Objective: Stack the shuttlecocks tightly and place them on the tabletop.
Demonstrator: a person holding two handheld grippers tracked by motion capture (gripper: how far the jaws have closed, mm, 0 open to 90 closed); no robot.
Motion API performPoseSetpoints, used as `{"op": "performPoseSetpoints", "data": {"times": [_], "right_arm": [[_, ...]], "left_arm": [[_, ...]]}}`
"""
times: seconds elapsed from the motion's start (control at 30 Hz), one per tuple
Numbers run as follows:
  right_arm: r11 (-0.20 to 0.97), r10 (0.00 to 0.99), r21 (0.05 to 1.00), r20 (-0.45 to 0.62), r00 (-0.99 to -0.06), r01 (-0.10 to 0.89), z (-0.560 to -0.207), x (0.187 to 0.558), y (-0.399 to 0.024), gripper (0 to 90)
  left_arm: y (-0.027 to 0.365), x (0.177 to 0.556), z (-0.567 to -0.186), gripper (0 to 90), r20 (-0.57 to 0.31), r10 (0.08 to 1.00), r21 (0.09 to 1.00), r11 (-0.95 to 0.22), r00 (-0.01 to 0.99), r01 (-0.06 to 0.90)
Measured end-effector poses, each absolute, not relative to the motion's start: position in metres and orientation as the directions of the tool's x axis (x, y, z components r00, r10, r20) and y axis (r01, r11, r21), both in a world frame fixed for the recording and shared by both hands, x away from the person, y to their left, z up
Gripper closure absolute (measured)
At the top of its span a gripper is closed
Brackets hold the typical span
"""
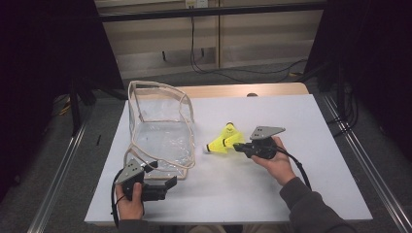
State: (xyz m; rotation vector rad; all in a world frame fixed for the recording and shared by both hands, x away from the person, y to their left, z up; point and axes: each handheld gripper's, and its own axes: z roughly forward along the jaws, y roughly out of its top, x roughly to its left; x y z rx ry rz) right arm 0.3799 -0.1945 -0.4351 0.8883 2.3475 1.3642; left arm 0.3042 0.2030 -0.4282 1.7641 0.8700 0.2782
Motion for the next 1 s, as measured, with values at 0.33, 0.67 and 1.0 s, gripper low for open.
{"op": "performPoseSetpoints", "data": {"times": [0.33,0.67,1.0], "right_arm": [[0.367,0.631,0.854,0.062,-0.774,0.368,-0.438,0.381,-0.19,90.0],[0.371,0.626,0.851,0.066,-0.777,0.371,-0.441,0.382,-0.184,90.0],[0.382,0.626,0.846,0.059,-0.777,0.372,-0.443,0.383,-0.178,90.0]], "left_arm": [[0.203,0.304,-0.428,3.4,-0.226,0.674,0.898,-0.134,0.703,0.418],[0.203,0.304,-0.428,3.4,-0.227,0.672,0.899,-0.134,0.704,0.418],[0.203,0.304,-0.428,3.4,-0.227,0.672,0.898,-0.135,0.705,0.418]]}}
